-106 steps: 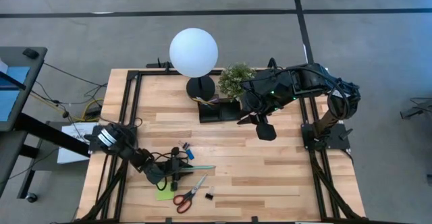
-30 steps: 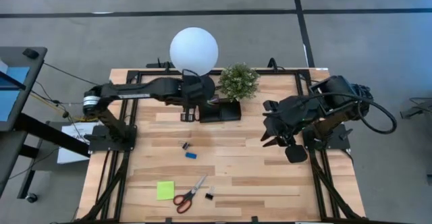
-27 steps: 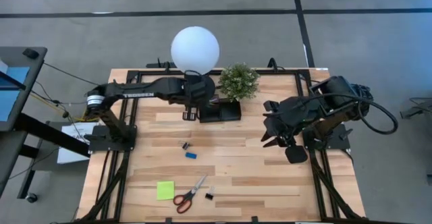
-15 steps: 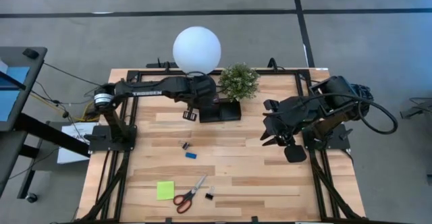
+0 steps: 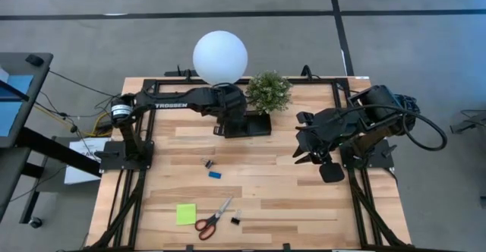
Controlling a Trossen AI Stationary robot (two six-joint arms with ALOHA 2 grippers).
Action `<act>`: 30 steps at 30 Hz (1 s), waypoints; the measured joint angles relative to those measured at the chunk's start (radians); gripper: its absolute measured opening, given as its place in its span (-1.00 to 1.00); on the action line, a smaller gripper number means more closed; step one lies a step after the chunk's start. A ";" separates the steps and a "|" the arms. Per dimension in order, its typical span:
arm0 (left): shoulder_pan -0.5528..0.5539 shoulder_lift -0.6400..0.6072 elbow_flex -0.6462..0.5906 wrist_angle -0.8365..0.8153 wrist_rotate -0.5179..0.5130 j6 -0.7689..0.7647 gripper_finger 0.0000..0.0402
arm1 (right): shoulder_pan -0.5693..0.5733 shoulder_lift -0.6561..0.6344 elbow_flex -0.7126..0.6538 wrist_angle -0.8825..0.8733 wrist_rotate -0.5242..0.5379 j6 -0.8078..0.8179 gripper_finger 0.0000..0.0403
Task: Pick and place office supplies into organizer
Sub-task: Put the top black binder clip into the black desk organizer
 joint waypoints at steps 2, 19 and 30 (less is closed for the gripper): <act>-0.011 -0.002 0.009 -0.017 -0.001 -0.027 -0.38 | 0.000 0.000 0.000 0.000 0.000 0.000 -0.65; -0.195 -0.007 0.579 -0.573 0.160 -0.334 -0.44 | 0.035 -0.076 -0.001 -0.002 0.006 -0.053 -0.65; -0.288 -0.169 0.551 -0.699 0.199 -0.536 -0.45 | 0.117 -0.161 -0.023 0.011 0.099 -0.011 -0.65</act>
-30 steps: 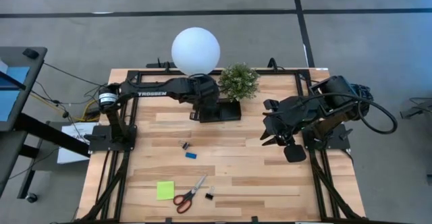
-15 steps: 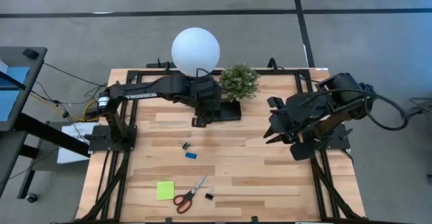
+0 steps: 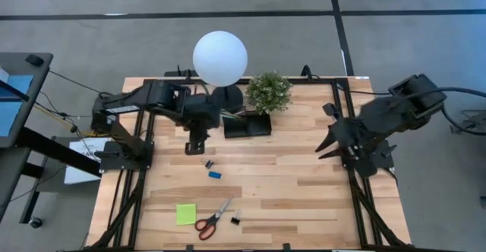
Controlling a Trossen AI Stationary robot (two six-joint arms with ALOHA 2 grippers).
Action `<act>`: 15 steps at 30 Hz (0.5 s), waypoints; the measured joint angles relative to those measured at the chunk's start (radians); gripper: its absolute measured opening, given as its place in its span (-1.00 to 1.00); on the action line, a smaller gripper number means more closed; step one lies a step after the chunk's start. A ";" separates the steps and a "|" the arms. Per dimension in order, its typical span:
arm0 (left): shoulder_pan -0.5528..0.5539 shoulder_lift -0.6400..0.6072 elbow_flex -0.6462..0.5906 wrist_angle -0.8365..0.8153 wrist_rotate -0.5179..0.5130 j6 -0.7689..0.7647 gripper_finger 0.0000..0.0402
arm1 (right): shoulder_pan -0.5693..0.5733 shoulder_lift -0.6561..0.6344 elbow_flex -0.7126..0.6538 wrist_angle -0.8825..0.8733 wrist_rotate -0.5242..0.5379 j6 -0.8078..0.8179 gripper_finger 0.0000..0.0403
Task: Pick and place office supplies into organizer
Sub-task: Put the top black binder clip into the black desk organizer
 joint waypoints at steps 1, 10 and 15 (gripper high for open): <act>-0.010 -0.020 -0.048 0.004 -0.002 -0.015 -0.45 | 0.013 -0.010 -0.019 0.011 0.013 -0.001 -0.65; -0.130 -0.211 -0.721 0.440 0.061 -0.077 -0.44 | 0.064 -0.132 -0.330 0.286 0.038 0.000 -0.65; -0.153 -0.181 -0.897 0.654 0.101 -0.051 -0.35 | 0.031 -0.160 -0.423 0.401 0.035 0.001 -0.65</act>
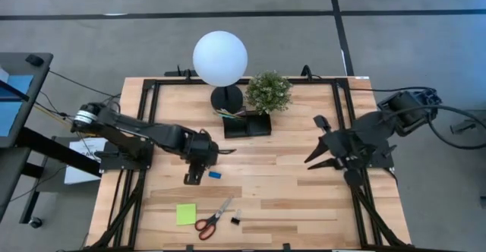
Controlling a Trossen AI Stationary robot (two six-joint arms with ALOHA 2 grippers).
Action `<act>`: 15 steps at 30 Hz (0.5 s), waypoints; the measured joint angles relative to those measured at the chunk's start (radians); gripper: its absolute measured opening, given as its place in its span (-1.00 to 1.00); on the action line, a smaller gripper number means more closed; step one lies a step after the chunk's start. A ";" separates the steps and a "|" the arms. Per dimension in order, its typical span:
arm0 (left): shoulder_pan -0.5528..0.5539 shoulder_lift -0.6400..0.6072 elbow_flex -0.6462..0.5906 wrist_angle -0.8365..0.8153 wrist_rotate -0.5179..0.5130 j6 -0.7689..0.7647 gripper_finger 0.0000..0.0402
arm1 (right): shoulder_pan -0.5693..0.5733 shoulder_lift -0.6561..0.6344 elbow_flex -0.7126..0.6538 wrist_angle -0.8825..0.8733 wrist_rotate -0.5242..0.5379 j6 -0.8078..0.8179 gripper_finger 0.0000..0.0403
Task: Pick and place office supplies into organizer
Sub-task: Put the top black binder clip into the black desk organizer
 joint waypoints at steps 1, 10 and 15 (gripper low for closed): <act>0.000 0.013 -0.020 0.012 0.004 0.015 -0.32 | -0.010 0.001 -0.002 0.004 0.000 0.000 -0.65; 0.001 0.158 -0.082 0.115 -0.015 0.268 0.07 | -0.093 0.002 -0.002 0.060 -0.003 0.001 -0.65; 0.033 0.222 -0.090 0.179 -0.039 0.376 0.17 | -0.115 0.002 -0.002 0.060 -0.004 0.037 -0.65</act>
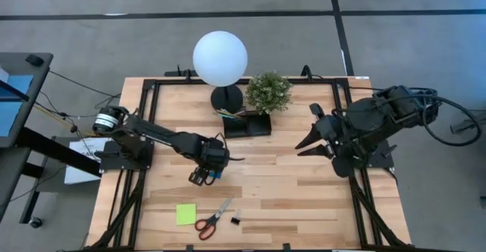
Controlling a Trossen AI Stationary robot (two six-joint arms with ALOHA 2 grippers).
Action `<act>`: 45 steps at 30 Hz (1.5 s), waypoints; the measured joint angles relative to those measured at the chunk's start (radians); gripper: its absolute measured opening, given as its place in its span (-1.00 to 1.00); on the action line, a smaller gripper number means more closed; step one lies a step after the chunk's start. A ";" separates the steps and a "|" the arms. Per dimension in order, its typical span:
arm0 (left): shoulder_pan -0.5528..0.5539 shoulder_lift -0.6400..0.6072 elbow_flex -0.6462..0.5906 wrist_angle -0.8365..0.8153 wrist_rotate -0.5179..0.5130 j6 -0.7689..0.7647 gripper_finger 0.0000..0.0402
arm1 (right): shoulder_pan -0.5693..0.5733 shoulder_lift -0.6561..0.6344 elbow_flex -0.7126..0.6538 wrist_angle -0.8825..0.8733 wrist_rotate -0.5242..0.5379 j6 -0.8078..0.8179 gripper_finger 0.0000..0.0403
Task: Pick and place office supplies into organizer
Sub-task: Put the top black binder clip into the black desk organizer
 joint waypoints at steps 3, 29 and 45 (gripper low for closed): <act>0.030 0.027 0.000 -0.006 0.008 0.044 0.16 | -0.004 0.000 0.000 0.000 -0.001 0.035 -0.65; 0.058 0.033 -0.103 0.079 0.080 0.091 0.09 | 0.000 0.000 0.000 -0.005 -0.001 0.025 -0.65; 0.049 0.033 -0.103 0.048 0.033 0.098 0.09 | 0.000 0.000 0.000 -0.005 0.000 0.025 -0.65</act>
